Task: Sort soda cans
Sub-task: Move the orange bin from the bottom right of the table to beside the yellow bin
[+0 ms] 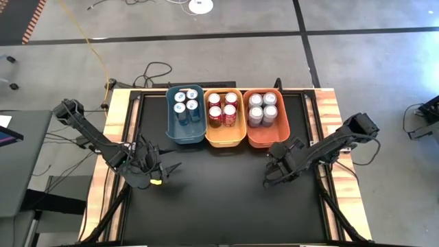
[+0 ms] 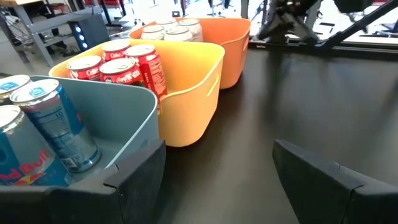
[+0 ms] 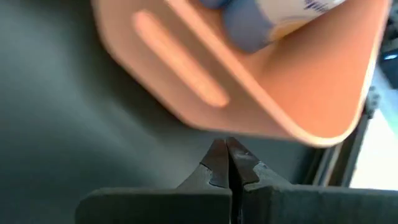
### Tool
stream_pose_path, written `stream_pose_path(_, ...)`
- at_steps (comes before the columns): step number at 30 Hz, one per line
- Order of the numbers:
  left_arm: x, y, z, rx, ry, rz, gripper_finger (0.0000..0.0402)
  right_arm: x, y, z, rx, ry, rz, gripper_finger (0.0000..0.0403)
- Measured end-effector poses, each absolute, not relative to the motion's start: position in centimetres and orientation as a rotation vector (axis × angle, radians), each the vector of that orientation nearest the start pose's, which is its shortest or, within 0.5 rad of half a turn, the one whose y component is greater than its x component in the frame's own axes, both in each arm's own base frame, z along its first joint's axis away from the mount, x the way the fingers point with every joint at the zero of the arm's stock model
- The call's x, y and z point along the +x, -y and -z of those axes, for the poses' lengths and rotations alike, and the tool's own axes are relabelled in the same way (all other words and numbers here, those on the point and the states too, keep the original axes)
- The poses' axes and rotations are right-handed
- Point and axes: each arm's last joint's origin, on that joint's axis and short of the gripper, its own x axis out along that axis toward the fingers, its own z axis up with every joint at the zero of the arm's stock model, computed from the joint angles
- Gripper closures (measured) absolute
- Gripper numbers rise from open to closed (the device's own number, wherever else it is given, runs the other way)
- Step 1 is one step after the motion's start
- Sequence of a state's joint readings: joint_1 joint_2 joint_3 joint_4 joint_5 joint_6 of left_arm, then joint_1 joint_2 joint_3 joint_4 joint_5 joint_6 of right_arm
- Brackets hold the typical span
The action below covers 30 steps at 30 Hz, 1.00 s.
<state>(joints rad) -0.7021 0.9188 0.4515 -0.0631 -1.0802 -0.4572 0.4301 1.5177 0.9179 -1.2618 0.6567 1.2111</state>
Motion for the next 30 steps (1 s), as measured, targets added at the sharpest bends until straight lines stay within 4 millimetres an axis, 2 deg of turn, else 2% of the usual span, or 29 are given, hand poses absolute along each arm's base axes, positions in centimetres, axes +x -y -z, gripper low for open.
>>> stream_pose_path(3, 15.1, 9.4, -21.5, -0.033, -0.238, -0.438, 0.0111, 20.4, -8.4, -19.9, -0.004, -1.163, 0.948, 0.0403)
stream_pose_path(6, 15.1, 9.4, -21.5, -0.041, -0.236, -0.44, 0.0111, 19.5, -8.8, -21.0, -0.028, -1.18, 0.994, 0.0403)
stream_pose_path(10, 15.1, 9.4, -21.5, -0.051, -0.234, -0.441, 0.0111, 17.7, -8.2, -22.3, 0.021, -1.147, 1.149, 0.0403)
stream_pose_path(14, 15.0, 9.3, -21.4, -0.042, -0.241, -0.445, 0.0111, 16.5, -6.6, -22.9, 0.142, -1.023, 1.148, 0.0403)
stream_pose_path(21, 14.9, 9.2, -21.1, -0.04, -0.26, -0.454, 0.0111, 13.9, -3.4, -22.0, 0.341, -0.918, 1.261, 0.0403)
stream_pose_path(30, 14.8, 9.2, -21.2, -0.044, -0.254, -0.463, 0.0111, 14.5, -1.6, -20.4, 0.387, -0.867, 1.154, 0.0403)
